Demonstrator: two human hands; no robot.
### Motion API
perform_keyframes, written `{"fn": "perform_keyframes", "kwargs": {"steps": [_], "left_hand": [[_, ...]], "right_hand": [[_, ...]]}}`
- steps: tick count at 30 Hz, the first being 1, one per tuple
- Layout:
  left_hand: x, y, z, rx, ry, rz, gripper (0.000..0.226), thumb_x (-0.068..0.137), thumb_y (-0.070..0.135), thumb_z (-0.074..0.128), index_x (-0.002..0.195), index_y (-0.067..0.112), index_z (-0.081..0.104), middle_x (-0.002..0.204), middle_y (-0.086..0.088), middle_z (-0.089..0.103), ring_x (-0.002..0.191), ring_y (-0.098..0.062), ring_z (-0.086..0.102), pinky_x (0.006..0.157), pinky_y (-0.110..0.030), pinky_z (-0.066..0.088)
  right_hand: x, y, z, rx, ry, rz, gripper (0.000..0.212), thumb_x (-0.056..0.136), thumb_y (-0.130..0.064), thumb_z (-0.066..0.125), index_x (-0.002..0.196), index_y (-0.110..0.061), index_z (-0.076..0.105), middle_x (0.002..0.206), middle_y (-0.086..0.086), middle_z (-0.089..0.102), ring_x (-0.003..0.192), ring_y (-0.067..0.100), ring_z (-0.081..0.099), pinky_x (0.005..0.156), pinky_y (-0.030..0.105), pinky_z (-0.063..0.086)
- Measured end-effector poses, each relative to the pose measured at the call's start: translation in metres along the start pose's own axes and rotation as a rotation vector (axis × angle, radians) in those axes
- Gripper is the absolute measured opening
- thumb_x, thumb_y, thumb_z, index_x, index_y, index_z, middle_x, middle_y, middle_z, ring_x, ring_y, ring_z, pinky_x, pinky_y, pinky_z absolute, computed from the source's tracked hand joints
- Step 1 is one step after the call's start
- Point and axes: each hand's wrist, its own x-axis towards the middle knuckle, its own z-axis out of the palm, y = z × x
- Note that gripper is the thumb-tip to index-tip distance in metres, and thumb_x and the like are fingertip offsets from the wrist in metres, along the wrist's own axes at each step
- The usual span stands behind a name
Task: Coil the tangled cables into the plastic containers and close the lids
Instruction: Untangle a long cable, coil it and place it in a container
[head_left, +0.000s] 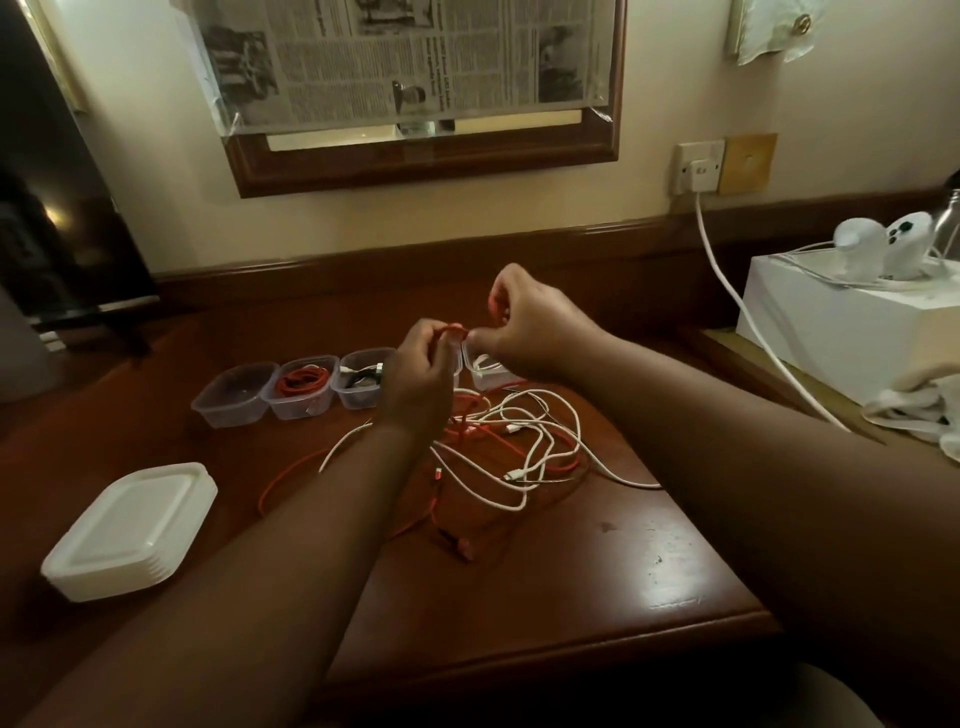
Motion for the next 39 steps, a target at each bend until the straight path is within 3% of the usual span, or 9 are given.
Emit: {"fn": "perform_keyframes", "kwargs": {"steps": [6,13,16,18,21,25,29,33,39], "left_hand": [[0.008,-0.003,0.004,-0.065,-0.061,-0.058,0.026,0.105,0.033,0.042,0.101,0.017,0.062,0.089,-0.008,0.062,0.079,-0.028,0.058,0.069,-0.045,0.046],[-0.023,-0.019,0.024,0.035,-0.112,-0.055,0.026,0.107,0.023,0.038,0.091,0.024,0.059,0.066,0.01,0.052,0.05,0.003,0.049,0.05,-0.014,0.037],[-0.031,-0.03,0.02,0.046,-0.137,-0.022,0.024,0.106,0.024,0.04,0.091,0.028,0.059,0.073,0.002,0.059,0.058,-0.009,0.054,0.052,-0.024,0.044],[-0.03,-0.034,0.015,0.031,-0.149,-0.03,0.021,0.105,0.024,0.044,0.094,0.024,0.062,0.082,0.002,0.063,0.069,-0.005,0.059,0.06,-0.021,0.048],[-0.019,-0.031,0.005,0.095,-0.135,0.013,0.02,0.104,0.022,0.048,0.09,0.02,0.061,0.073,0.003,0.057,0.059,0.0,0.052,0.053,-0.016,0.04],[0.018,-0.015,-0.016,0.094,-0.012,0.077,0.015,0.1,0.023,0.055,0.087,0.017,0.06,0.071,0.002,0.056,0.057,-0.002,0.049,0.051,-0.02,0.04],[0.046,0.002,-0.028,0.201,0.015,0.177,0.016,0.096,0.03,0.063,0.088,0.016,0.065,0.074,0.006,0.058,0.064,-0.005,0.05,0.055,-0.018,0.039],[0.052,0.004,-0.031,0.25,0.028,0.146,0.019,0.096,0.033,0.062,0.088,0.016,0.064,0.073,0.007,0.056,0.063,-0.005,0.048,0.054,-0.02,0.038],[0.003,-0.016,0.001,0.089,-0.193,-0.14,0.022,0.1,0.03,0.055,0.085,0.016,0.062,0.073,-0.001,0.06,0.061,-0.01,0.052,0.052,-0.02,0.042]], "right_hand": [[0.003,-0.008,-0.006,-0.115,-0.205,0.034,0.014,0.095,-0.028,0.06,0.084,-0.019,0.059,0.077,-0.001,0.058,0.069,0.011,0.055,0.056,0.019,0.042],[0.004,-0.013,-0.005,0.896,0.174,0.127,0.018,0.104,-0.026,0.045,0.1,-0.015,0.058,0.102,0.011,0.073,0.084,0.025,0.064,0.067,0.031,0.046],[0.003,-0.011,-0.01,1.219,0.185,0.129,0.023,0.104,-0.03,0.042,0.105,-0.01,0.054,0.079,0.004,0.07,0.078,0.024,0.07,0.083,0.041,0.05],[0.003,-0.01,-0.012,1.265,0.205,0.126,0.021,0.103,-0.029,0.044,0.093,-0.012,0.053,0.065,0.0,0.057,0.058,0.017,0.057,0.071,0.037,0.05],[0.006,-0.01,-0.016,1.097,0.244,0.094,0.022,0.101,-0.023,0.047,0.081,-0.015,0.049,0.061,-0.001,0.045,0.05,0.01,0.039,0.05,0.026,0.036],[0.01,-0.01,-0.015,0.105,0.092,0.003,0.014,0.094,-0.024,0.06,0.101,-0.02,0.049,0.087,-0.002,0.054,0.072,0.011,0.054,0.057,0.023,0.045],[0.007,-0.016,-0.015,-0.345,-0.164,0.006,0.03,0.088,-0.047,0.066,0.103,-0.024,0.052,0.089,-0.005,0.056,0.077,0.008,0.054,0.059,0.021,0.042],[0.009,-0.016,-0.018,-0.182,-0.191,-0.007,0.016,0.094,-0.036,0.062,0.09,-0.021,0.06,0.082,-0.002,0.06,0.074,0.012,0.059,0.059,0.019,0.045],[0.02,-0.017,-0.032,0.639,0.332,-0.031,0.02,0.103,-0.022,0.046,0.093,-0.008,0.057,0.076,0.004,0.053,0.066,0.016,0.051,0.059,0.029,0.044]]}}
